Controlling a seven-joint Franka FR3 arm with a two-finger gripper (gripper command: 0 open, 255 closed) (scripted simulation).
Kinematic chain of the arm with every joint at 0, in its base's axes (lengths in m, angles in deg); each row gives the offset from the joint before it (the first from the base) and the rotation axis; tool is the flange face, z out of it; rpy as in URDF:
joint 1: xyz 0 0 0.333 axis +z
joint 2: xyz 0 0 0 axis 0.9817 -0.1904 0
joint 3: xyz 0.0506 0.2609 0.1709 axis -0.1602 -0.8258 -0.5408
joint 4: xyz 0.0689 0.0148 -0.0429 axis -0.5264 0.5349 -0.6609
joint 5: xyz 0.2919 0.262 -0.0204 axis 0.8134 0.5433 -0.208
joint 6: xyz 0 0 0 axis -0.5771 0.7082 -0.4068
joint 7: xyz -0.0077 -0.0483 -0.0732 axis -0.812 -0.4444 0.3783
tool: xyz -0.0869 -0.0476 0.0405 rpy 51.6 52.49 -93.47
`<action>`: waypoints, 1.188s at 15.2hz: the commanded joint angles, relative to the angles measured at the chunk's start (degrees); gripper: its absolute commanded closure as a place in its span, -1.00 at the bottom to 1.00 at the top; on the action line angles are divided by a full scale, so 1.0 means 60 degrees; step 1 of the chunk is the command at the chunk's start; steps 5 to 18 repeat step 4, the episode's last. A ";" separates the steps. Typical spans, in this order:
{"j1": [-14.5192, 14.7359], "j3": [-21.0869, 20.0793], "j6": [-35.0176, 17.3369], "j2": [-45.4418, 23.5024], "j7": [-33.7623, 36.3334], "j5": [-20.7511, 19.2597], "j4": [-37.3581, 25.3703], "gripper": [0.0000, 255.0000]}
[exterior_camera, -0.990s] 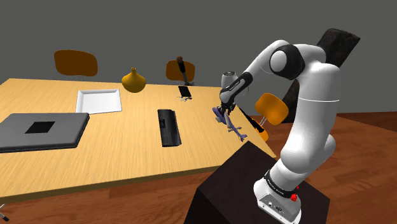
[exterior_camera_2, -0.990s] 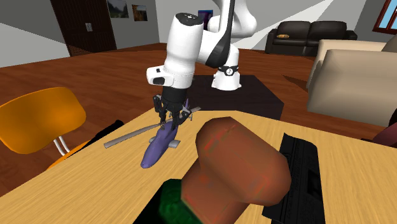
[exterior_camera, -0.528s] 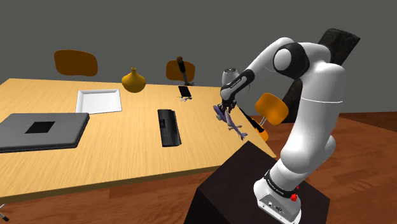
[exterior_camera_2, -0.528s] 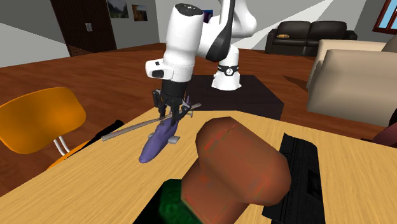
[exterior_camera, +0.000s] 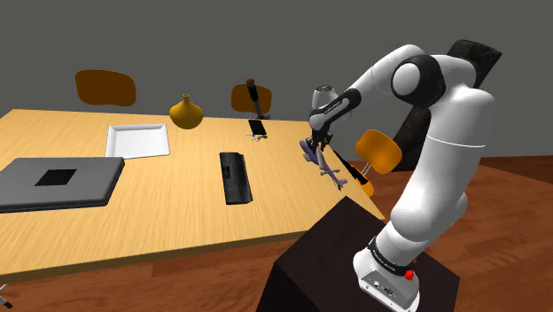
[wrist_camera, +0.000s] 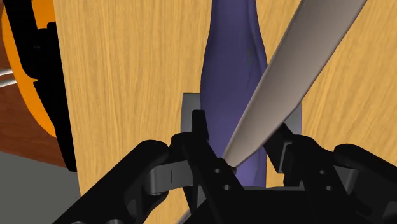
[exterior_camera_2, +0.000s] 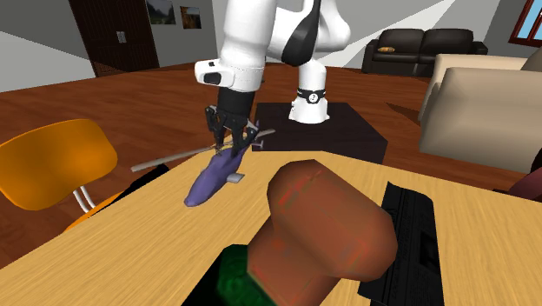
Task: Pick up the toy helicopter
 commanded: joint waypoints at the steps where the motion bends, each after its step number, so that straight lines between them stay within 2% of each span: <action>1: 0.0020 -0.0006 0.0224 0.0231 -0.0045 0.0013 -0.0001 1.00; 18: 0.0025 -0.0009 0.0350 0.0342 -0.0081 0.0025 -0.0018 1.00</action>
